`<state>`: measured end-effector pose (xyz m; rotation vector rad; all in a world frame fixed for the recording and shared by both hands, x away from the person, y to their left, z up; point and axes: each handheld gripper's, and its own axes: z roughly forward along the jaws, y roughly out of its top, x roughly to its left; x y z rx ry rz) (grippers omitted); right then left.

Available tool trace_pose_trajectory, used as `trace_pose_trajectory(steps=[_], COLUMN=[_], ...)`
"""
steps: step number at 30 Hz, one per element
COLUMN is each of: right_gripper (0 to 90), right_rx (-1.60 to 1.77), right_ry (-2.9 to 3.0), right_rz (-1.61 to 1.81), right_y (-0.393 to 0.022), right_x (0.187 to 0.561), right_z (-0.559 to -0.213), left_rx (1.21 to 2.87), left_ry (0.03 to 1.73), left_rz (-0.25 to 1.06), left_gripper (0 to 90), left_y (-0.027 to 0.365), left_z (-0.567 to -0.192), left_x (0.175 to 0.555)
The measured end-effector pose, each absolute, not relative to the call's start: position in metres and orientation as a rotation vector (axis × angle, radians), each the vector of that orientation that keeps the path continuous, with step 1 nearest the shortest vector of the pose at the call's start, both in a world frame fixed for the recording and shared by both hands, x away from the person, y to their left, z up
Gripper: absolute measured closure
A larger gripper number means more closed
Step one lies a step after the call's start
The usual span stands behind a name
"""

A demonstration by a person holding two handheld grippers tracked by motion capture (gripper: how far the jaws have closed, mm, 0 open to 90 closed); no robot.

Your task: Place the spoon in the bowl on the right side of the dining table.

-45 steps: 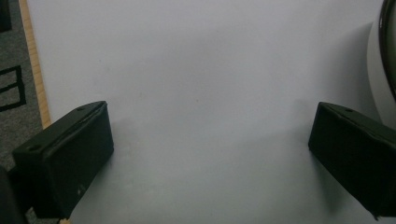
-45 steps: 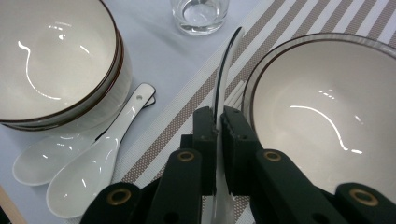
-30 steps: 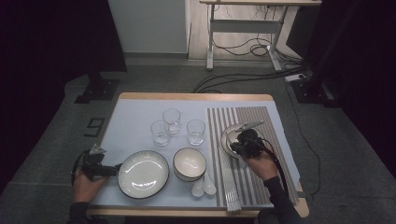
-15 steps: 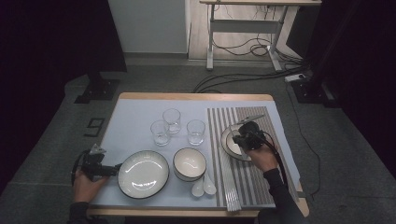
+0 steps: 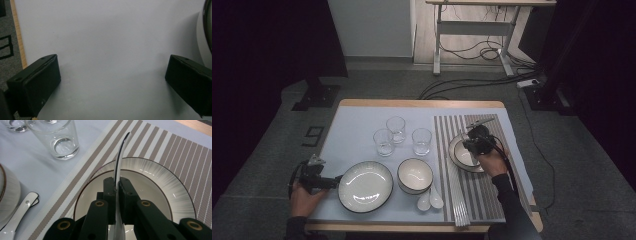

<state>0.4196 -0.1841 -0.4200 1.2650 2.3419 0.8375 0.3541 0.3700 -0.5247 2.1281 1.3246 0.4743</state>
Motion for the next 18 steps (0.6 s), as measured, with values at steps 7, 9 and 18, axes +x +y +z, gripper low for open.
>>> trace_pose_trajectory(steps=[7, 9, 18], right_gripper=[84.6, 84.6, 84.6], right_rx=[1.274, 1.276, 1.278], right_ry=[2.341, 2.34, 2.333], right_rz=[0.82, 0.813, 0.8], right_y=[-0.184, -0.183, -0.182], right_x=[0.427, 0.429, 0.434], right_z=[-0.424, -0.426, -0.433], left_rx=[2.128, 2.128, 2.128], left_ry=[1.324, 1.324, 1.324], left_rz=[0.474, 0.475, 0.474], left_gripper=[0.0, 0.0, 0.0], left_y=[0.37, 0.37, 0.37], left_z=[-0.525, -0.525, -0.525], left_x=[0.354, 0.354, 0.354])
